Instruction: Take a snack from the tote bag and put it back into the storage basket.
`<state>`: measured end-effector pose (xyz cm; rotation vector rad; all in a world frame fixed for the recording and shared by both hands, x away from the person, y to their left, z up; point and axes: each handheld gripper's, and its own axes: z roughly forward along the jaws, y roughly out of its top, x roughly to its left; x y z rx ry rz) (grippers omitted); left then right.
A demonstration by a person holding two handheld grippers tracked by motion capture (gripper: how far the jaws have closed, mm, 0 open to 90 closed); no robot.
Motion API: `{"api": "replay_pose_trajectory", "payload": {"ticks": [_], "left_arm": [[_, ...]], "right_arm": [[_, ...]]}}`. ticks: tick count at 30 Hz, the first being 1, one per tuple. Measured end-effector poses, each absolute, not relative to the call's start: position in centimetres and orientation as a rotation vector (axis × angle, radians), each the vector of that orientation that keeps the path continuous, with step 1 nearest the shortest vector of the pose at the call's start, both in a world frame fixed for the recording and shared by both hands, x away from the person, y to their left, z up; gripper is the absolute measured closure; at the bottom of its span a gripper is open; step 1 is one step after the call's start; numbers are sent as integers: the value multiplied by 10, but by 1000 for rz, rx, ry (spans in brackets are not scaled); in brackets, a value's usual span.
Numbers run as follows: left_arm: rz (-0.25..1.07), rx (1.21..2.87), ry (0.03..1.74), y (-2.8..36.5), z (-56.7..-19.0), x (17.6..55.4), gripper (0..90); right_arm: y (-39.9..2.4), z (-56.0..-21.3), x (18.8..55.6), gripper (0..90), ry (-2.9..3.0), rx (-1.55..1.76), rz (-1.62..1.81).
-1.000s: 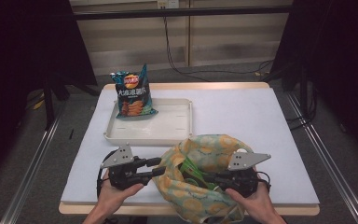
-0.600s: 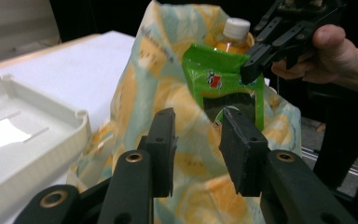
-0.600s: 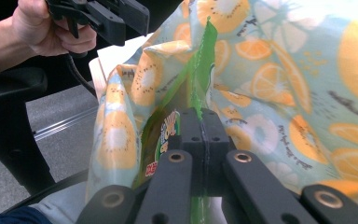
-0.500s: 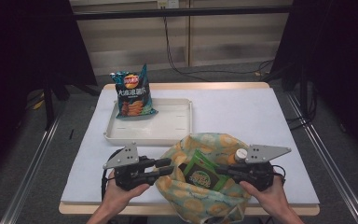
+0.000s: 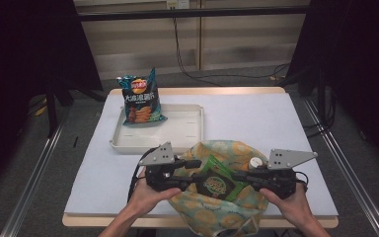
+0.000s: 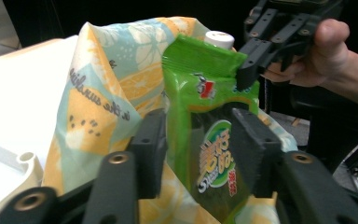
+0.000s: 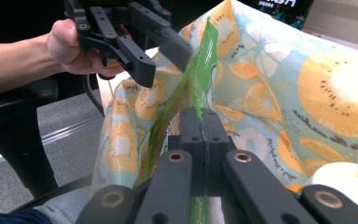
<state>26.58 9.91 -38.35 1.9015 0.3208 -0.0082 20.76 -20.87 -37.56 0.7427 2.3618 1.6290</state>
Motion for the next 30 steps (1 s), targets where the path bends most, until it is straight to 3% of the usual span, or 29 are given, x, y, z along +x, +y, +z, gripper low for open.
{"api": "replay_pose_trajectory", "payload": {"ticks": [6, 13, 25, 30], "left_arm": [[-89, 1936, 344, 93, -392, 280, 427], [-63, 1938, 290, 90, -393, 277, 435], [-47, 1913, 213, 91, -383, 271, 667], [-87, 1920, 206, 91, -384, 270, 701]], "right_arm": [[-208, -372, 208, 900, 2365, 718, 1647], [-203, -368, 206, 900, 2367, 692, 1657], [-196, -367, 210, 900, 2390, 666, 1656], [-198, -369, 211, 900, 2395, 673, 1651]]}}
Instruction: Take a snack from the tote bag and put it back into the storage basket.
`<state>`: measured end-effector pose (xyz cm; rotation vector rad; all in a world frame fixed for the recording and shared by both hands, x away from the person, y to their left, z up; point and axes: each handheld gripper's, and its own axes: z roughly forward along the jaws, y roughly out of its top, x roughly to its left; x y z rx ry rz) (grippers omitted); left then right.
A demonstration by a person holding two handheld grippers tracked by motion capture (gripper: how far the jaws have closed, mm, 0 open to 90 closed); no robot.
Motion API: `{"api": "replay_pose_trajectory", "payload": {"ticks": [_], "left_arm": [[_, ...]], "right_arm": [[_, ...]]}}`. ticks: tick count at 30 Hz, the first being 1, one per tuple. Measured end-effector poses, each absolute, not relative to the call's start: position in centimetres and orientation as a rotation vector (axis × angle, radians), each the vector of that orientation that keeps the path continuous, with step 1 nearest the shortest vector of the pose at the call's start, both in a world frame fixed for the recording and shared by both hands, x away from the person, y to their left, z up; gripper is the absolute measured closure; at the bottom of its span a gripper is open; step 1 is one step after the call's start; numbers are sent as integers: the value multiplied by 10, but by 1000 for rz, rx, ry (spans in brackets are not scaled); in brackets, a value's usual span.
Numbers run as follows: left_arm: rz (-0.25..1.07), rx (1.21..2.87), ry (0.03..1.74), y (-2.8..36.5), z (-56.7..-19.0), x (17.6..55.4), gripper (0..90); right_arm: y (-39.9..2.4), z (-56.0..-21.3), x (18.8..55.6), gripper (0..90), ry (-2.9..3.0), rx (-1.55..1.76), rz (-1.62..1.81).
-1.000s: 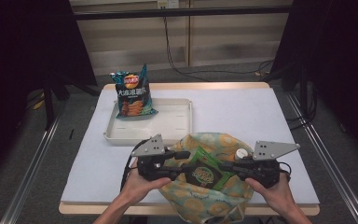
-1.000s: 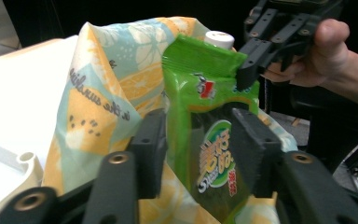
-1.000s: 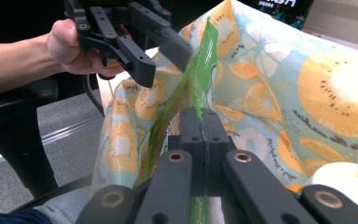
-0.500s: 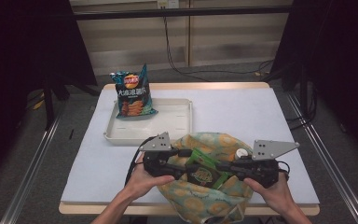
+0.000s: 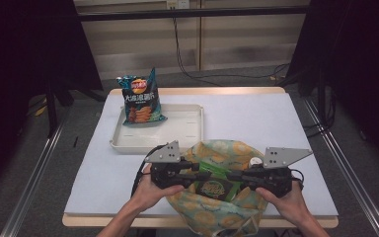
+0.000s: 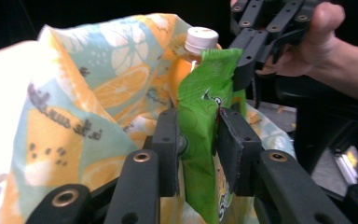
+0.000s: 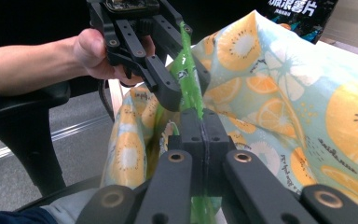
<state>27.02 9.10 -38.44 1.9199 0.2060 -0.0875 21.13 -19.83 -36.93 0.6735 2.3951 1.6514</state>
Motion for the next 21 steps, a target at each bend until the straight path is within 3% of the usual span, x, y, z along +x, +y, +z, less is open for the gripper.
{"api": "replay_pose_trajectory", "payload": {"ticks": [8, 17, 21], "left_arm": [[-114, 1924, 207, 90, -387, 272, 737], [-94, 1899, 235, 95, -384, 271, 741], [-95, 1875, 251, 101, -382, 272, 740]], "right_arm": [[-201, -372, 213, 887, 2395, 687, 1654], [-206, -374, 208, 647, 2341, 719, 1674], [-216, -372, 202, 585, 2287, 742, 1689]]}}
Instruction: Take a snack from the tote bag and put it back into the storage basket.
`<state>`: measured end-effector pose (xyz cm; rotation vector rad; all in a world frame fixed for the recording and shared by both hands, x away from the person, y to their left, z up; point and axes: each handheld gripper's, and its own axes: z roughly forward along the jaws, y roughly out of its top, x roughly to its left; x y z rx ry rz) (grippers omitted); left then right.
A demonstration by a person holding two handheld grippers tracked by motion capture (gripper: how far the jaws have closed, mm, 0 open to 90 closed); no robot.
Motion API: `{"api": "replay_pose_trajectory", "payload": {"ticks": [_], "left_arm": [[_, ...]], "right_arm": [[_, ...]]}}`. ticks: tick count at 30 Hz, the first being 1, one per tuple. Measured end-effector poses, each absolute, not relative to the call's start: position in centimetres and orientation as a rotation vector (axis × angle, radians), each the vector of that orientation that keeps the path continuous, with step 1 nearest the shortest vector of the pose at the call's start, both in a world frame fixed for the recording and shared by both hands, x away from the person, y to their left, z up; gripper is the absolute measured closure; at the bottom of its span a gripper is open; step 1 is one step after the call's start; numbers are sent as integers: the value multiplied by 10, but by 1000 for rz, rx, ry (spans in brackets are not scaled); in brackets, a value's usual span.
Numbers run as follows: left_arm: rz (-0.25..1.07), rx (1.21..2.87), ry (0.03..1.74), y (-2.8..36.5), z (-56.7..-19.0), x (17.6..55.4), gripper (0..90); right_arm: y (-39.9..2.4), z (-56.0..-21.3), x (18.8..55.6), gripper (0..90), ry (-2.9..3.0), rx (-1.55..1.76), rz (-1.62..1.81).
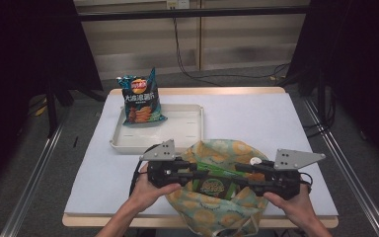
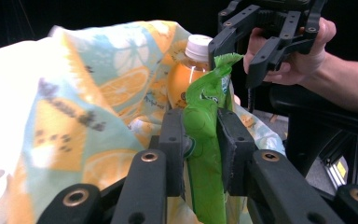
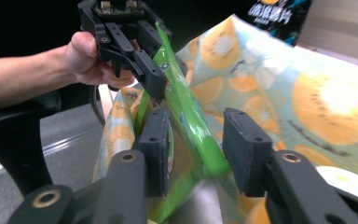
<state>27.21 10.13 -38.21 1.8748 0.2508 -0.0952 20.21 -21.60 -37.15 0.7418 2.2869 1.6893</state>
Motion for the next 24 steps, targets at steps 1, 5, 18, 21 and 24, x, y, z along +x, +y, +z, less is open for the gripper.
{"api": "replay_pose_trajectory", "payload": {"ticks": [1, 5, 18, 21, 24], "left_arm": [[-89, 1876, 261, 103, -381, 272, 740], [-82, 1869, 277, 105, -380, 273, 739], [-69, 1829, 305, 113, -373, 278, 737], [-66, 1810, 304, 114, -371, 280, 737], [-34, 1808, 317, 115, -366, 281, 736]], "right_arm": [[-219, -371, 201, 578, 2272, 747, 1692], [-228, -370, 192, 525, 2249, 768, 1687], [-262, -380, 161, 410, 2163, 868, 1632], [-267, -384, 160, 375, 2137, 905, 1618], [-270, -391, 161, 349, 2125, 924, 1609]]}}
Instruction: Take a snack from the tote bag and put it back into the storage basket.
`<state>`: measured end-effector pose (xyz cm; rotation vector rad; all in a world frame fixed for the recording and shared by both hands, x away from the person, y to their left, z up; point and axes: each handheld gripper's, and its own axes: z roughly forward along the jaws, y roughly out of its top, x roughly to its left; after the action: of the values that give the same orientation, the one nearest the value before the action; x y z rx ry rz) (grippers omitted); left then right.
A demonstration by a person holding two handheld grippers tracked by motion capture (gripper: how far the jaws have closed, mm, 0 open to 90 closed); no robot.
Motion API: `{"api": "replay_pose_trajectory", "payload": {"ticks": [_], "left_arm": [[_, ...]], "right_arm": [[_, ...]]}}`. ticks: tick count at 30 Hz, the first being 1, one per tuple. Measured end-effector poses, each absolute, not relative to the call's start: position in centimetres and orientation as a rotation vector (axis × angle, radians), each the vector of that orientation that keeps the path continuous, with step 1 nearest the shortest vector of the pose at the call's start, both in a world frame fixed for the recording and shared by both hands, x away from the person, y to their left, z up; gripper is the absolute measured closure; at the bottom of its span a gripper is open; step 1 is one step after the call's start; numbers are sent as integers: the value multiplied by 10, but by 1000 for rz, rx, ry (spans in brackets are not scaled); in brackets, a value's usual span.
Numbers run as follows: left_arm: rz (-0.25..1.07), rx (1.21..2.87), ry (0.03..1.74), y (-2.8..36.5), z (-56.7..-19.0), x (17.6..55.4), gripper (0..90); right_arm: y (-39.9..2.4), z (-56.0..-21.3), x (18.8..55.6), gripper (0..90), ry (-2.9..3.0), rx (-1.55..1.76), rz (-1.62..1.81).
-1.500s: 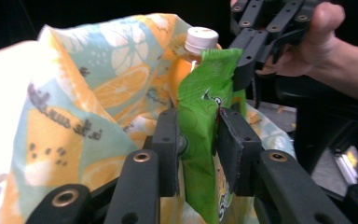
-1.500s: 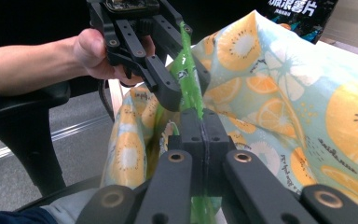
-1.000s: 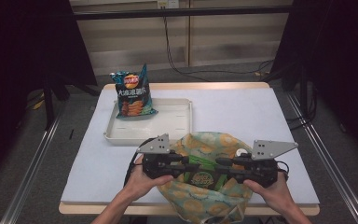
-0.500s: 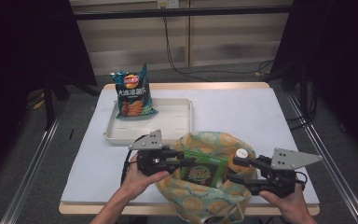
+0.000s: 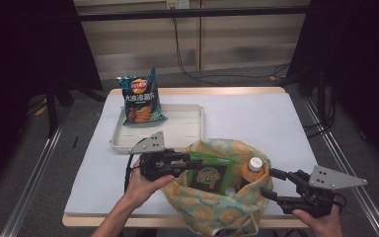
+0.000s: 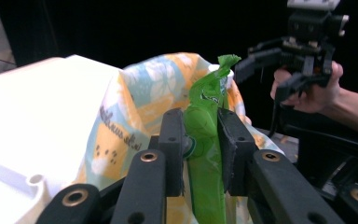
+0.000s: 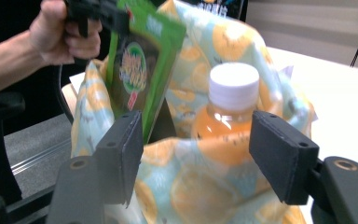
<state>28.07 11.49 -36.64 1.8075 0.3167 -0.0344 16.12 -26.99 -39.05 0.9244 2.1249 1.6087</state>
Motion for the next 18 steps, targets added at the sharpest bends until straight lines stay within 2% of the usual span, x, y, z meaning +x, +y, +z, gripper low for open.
{"api": "replay_pose_trajectory", "payload": {"ticks": [13, 18], "left_arm": [[12, 1731, 314, 119, -339, 287, 736], [-7, 1678, 307, 122, -332, 295, 736]], "right_arm": [[-284, -405, 165, 306, 2107, 1006, 1584], [-286, -405, 171, 303, 2091, 1026, 1593]]}}
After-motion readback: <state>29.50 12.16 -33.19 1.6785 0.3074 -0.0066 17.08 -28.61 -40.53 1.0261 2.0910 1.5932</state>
